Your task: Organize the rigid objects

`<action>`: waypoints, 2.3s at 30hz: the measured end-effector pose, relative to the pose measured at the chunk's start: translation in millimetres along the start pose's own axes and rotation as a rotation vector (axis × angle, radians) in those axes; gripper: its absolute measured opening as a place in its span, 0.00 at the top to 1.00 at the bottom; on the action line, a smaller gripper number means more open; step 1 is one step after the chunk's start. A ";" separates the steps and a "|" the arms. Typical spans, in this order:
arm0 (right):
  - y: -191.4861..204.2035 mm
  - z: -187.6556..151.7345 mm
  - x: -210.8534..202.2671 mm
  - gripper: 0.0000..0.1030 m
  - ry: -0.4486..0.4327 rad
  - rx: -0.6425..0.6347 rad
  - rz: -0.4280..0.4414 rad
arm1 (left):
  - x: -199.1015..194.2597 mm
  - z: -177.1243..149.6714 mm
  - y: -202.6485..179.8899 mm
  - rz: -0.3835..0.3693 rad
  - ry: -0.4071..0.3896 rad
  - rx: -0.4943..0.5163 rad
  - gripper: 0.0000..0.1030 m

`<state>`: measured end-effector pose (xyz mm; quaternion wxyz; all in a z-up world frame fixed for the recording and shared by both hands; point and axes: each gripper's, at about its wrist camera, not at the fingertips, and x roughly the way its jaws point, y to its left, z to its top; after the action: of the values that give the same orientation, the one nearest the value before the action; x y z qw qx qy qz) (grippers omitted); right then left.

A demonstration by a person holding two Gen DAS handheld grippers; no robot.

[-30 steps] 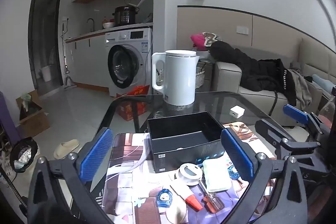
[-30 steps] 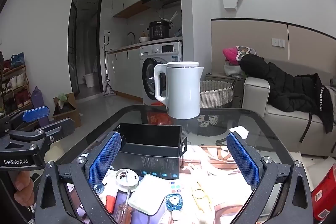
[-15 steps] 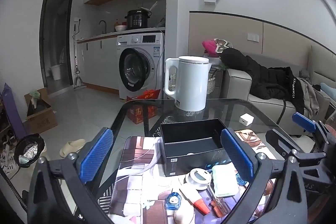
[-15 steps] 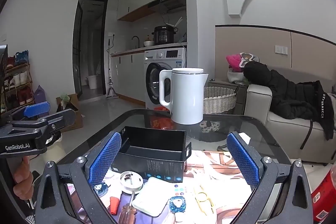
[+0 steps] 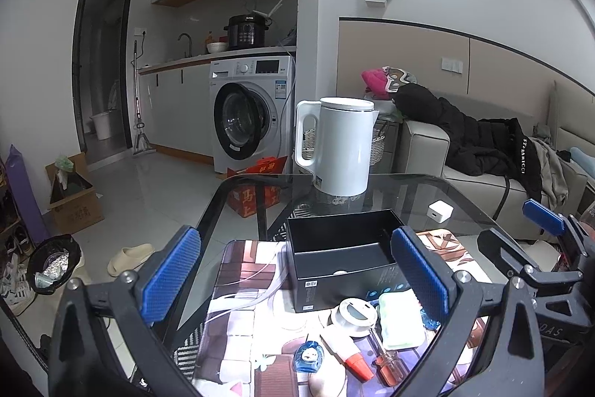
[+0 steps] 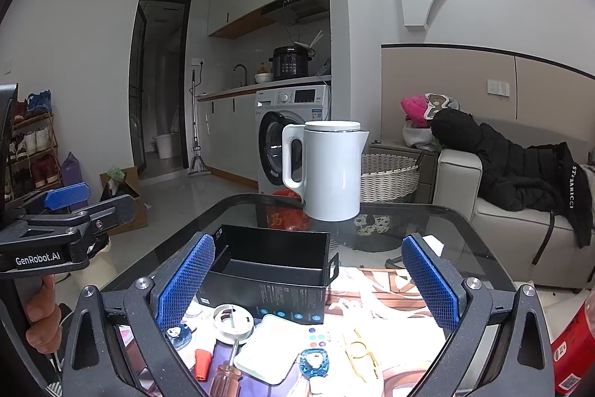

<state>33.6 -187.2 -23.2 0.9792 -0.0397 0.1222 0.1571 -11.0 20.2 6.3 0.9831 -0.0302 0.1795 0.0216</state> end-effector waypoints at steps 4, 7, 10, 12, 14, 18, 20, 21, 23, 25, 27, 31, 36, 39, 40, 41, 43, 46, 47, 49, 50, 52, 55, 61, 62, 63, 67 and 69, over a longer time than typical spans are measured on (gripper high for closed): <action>-0.4 0.1 0.1 0.00 0.000 0.000 0.001 | 0.6 0.1 0.1 0.000 0.001 0.000 0.00; -0.2 0.9 0.7 0.00 0.000 -0.001 0.004 | 2.2 -0.4 1.4 0.001 0.010 -0.008 0.00; -0.2 0.6 -0.2 0.00 -0.001 0.000 0.002 | 3.4 0.5 2.5 0.004 0.012 -0.015 0.00; 0.2 1.2 0.4 0.00 -0.001 0.000 0.002 | 3.6 0.7 3.7 0.004 0.012 -0.021 0.00; -0.2 0.3 -0.3 0.00 -0.002 0.000 0.003 | 4.0 0.3 5.2 0.003 0.015 -0.025 0.00; 0.0 0.1 0.3 0.00 -0.001 -0.002 0.004 | 3.8 -0.3 5.6 0.007 0.013 -0.023 0.00; -0.3 -0.4 0.4 0.00 -0.002 -0.002 0.005 | 3.8 -0.5 5.4 0.007 0.014 -0.021 0.00; -0.2 -0.3 0.8 0.00 -0.001 -0.002 0.007 | 3.8 -0.6 5.4 0.006 0.014 -0.020 0.00; -0.1 -0.6 0.7 0.00 0.000 -0.002 0.010 | 3.8 -0.8 5.5 0.006 0.014 -0.020 0.00; 0.1 -0.9 0.7 0.00 0.000 -0.003 0.010 | 4.5 -0.5 5.1 0.006 0.016 -0.021 0.00; 0.1 -0.8 1.1 0.00 0.000 -0.002 0.010 | 5.1 -0.8 5.1 0.006 0.018 -0.022 0.00; 0.5 -1.1 1.3 0.00 0.000 -0.002 0.009 | 6.7 -0.8 4.7 0.010 0.024 -0.020 0.00; 1.0 -1.2 1.5 0.00 0.002 -0.002 0.011 | 5.9 -1.2 5.2 0.014 0.024 -0.021 0.00; 1.0 -2.9 1.1 0.00 0.002 -0.003 0.014 | 5.7 -1.0 5.1 0.015 0.023 -0.020 0.00; 0.9 -4.0 1.4 0.00 0.002 -0.003 0.014 | 6.3 -1.4 5.0 0.014 0.024 -0.020 0.00; 0.8 -3.9 1.1 0.00 0.001 -0.002 0.013 | 6.6 -1.3 5.0 0.014 0.025 -0.019 0.00; -0.3 -3.1 1.6 0.00 0.002 -0.001 0.011 | 7.3 -1.0 4.7 0.011 0.028 -0.016 0.00; -1.4 -1.8 2.1 0.00 0.008 0.000 0.014 | 9.5 0.1 4.4 -0.006 0.041 -0.012 0.00; -1.4 0.2 3.1 0.00 0.018 -0.005 0.011 | 10.9 0.4 4.4 -0.010 0.050 -0.012 0.00; -3.6 2.9 4.1 0.00 0.028 -0.004 0.005 | 15.5 0.6 4.0 -0.017 0.077 -0.007 0.00; -4.4 3.8 5.1 0.00 0.037 -0.003 0.004 | 18.0 0.5 3.2 -0.019 0.092 -0.003 0.00; -7.2 7.5 10.7 0.00 0.072 -0.003 0.002 | 24.2 0.2 1.8 -0.025 0.125 0.006 0.00; -10.7 6.7 22.0 0.00 0.152 -0.017 0.009 | 37.4 -5.2 -3.4 -0.058 0.195 0.033 0.01; -19.6 -8.8 55.0 0.30 0.375 -0.056 0.009 | 75.0 -30.2 -11.2 -0.058 0.426 0.063 0.15; -20.5 -14.3 61.2 0.33 0.417 -0.061 0.015 | 81.0 -35.7 -12.1 -0.057 0.468 0.067 0.16; -21.7 -21.8 67.6 0.34 0.465 -0.062 0.028 | 85.4 -41.4 -12.7 -0.055 0.502 0.071 0.18; -21.6 -44.7 85.9 0.48 0.602 -0.078 0.052 | 99.9 -61.1 -15.4 -0.055 0.621 0.083 0.31; -22.0 -56.0 93.4 0.50 0.663 -0.079 0.064 | 103.7 -68.1 -17.2 -0.059 0.669 0.098 0.39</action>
<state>113.9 -186.7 -100.0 0.8785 -0.1227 0.4290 0.1708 62.8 1.8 -93.2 0.8702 0.0063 0.4920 -0.0265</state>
